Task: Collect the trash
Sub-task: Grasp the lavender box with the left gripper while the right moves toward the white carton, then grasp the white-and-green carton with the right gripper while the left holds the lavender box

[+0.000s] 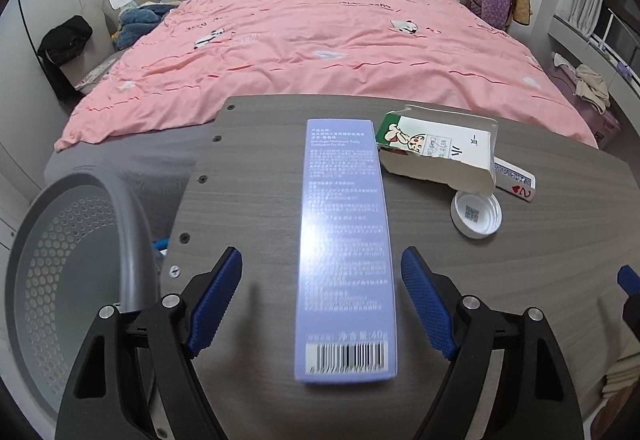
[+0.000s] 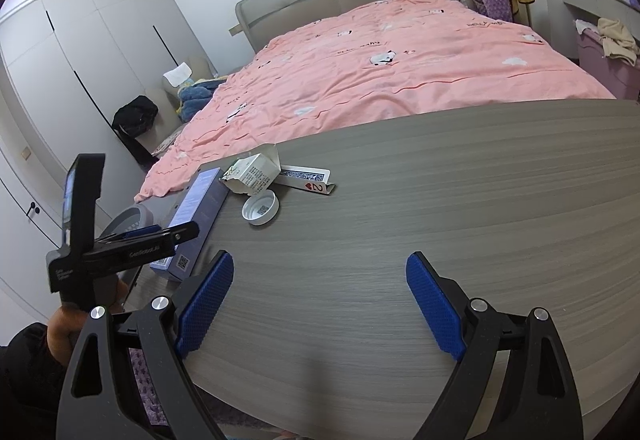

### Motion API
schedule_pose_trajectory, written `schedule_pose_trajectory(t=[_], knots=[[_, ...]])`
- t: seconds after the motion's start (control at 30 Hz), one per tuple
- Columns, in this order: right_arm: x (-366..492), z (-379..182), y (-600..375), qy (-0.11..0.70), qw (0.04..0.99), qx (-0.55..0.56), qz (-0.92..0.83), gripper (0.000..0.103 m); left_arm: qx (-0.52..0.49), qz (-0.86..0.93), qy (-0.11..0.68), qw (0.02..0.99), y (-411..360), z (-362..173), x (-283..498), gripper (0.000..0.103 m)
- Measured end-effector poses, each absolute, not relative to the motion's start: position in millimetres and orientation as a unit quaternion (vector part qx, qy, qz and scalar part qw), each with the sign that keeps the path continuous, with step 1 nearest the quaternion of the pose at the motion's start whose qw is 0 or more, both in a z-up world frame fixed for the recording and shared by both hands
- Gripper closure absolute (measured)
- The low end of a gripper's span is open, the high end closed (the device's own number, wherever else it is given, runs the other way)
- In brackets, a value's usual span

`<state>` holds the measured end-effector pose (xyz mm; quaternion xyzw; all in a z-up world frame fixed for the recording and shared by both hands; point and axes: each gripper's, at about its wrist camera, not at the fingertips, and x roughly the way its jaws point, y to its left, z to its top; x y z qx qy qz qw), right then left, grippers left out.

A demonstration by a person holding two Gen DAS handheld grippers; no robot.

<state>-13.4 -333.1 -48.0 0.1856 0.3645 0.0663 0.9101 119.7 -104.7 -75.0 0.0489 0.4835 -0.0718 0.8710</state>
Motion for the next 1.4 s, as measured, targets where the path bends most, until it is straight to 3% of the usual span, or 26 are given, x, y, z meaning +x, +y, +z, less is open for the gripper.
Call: schedule_pose_trajectory(t=[0.3,0.43,1.0,1.17,1.4], knots=[[-11,-48,-331,0.37,0.908,0.183,0.067,0.017,0.043,-0.073,0.49,0.868,-107,-87,136,0.028],[-10,-49,-326,0.374,0.907,0.179,0.068,0.017,0.045,-0.076,0.488,0.868,-105,-86,136,0.06],[71,-31,-284,0.386,0.908,0.079,0.14,0.017,0.025,-0.058,0.44,0.896,-64,-42,94,0.06],[108,-36,-264,0.404,0.896,0.03,0.181,0.008,0.013,-0.053,0.432,0.9,-54,-32,90,0.06],[145,-51,-247,0.435,0.878,-0.023,0.197,0.008,0.005,-0.048,0.43,0.902,-45,-27,88,0.06]])
